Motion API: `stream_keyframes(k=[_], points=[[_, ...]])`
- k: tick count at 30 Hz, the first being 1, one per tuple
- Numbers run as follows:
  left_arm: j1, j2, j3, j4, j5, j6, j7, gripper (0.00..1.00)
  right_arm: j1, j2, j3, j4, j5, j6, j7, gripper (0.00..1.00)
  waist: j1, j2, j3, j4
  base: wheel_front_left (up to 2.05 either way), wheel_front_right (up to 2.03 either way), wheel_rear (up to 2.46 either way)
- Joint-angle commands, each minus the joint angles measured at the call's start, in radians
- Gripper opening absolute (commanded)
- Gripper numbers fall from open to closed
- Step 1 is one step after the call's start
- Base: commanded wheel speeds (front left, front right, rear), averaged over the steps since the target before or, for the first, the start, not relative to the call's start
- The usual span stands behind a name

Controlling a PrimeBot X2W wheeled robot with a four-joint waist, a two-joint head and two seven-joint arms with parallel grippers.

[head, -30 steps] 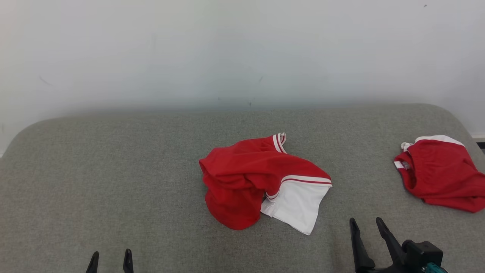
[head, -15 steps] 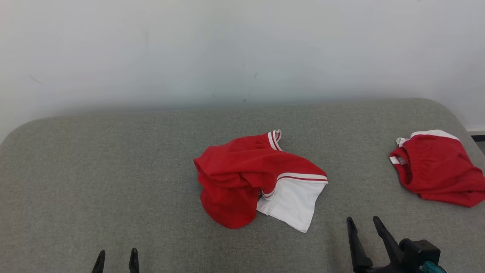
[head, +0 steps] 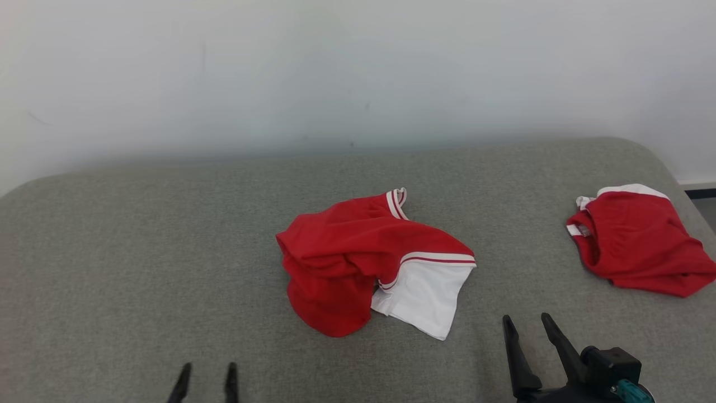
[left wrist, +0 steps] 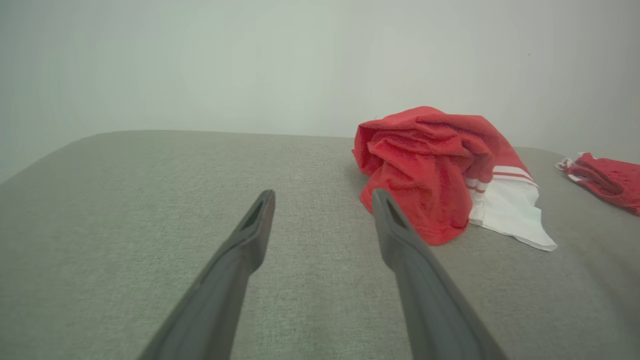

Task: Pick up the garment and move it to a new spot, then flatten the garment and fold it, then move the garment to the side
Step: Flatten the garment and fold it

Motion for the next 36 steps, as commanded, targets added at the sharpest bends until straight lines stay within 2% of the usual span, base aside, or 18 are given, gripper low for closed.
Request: stream_keyframes(k=[1, 7, 8, 13, 18, 24, 33, 34, 35, 36], points=[[-0.022, -0.003, -0.015, 0.010, -0.005, -0.001, -0.003, 1.00, -0.004, 0.001, 0.004, -0.002, 0.002, -0.003, 0.001, 1.00, 0.0000, 0.0000, 0.006, -0.013, 0.00, 0.00, 0.00], [-0.118, 0.014, -0.123, 0.136, -0.013, 0.000, -0.003, 1.00, -0.021, 0.001, 0.022, -0.005, 0.003, -0.003, 0.006, 1.00, 0.0000, 0.0000, 0.023, -0.074, 0.00, 0.00, 0.00], [-0.157, 0.015, -0.132, 0.209, -0.012, 0.000, -0.002, 1.00, -0.026, 0.000, 0.026, -0.007, 0.002, -0.003, 0.005, 1.00, 0.0000, 0.0000, 0.030, -0.101, 0.00, 0.00, 0.00], [-0.270, 0.011, -0.138, 0.369, -0.021, 0.008, 0.028, 1.00, -0.031, 0.000, 0.035, -0.013, 0.004, -0.003, 0.009, 1.00, 0.0000, 0.0000, 0.052, -0.171, 0.00, 0.00, 0.00], [-0.350, 0.005, -0.127, 0.494, -0.055, 0.038, 0.079, 1.00, -0.041, 0.001, 0.045, -0.014, 0.008, -0.003, 0.006, 1.00, 0.0000, 0.0000, 0.077, -0.221, 0.00, 0.00, 0.00], [-0.422, -0.001, -0.105, 0.617, -0.132, 0.096, 0.147, 1.00, -0.047, 0.001, 0.052, -0.011, 0.012, -0.003, -0.001, 1.00, 0.0000, 0.0000, 0.094, -0.246, 0.00, 0.00, 0.00], [-0.463, -0.003, -0.173, 0.661, -0.255, 0.066, 0.103, 1.00, -0.051, 0.001, 0.056, -0.003, 0.011, -0.003, -0.005, 1.00, 0.0000, 0.0000, 0.089, -0.244, 0.00, 0.00, 0.00], [-0.467, -0.002, -0.184, 0.667, -0.267, 0.062, 0.099, 0.60, -0.051, 0.001, 0.058, -0.003, 0.011, -0.003, -0.004, 1.00, 0.0000, 0.0000, 0.087, -0.242, 0.00, 0.00, 0.00], [-0.473, -0.003, -0.196, 0.667, -0.277, 0.060, 0.092, 0.33, -0.050, 0.001, 0.059, -0.002, 0.012, -0.003, -0.004, 1.00, 0.0000, 0.0000, 0.084, -0.239, 0.00, 0.00, 0.00], [-0.478, -0.003, -0.207, 0.664, -0.288, 0.059, 0.082, 0.00, -0.050, 0.001, 0.062, -0.002, 0.012, -0.003, -0.003, 1.00, 0.0000, 0.0000, 0.082, -0.237, 0.00, 0.00, 0.00]])
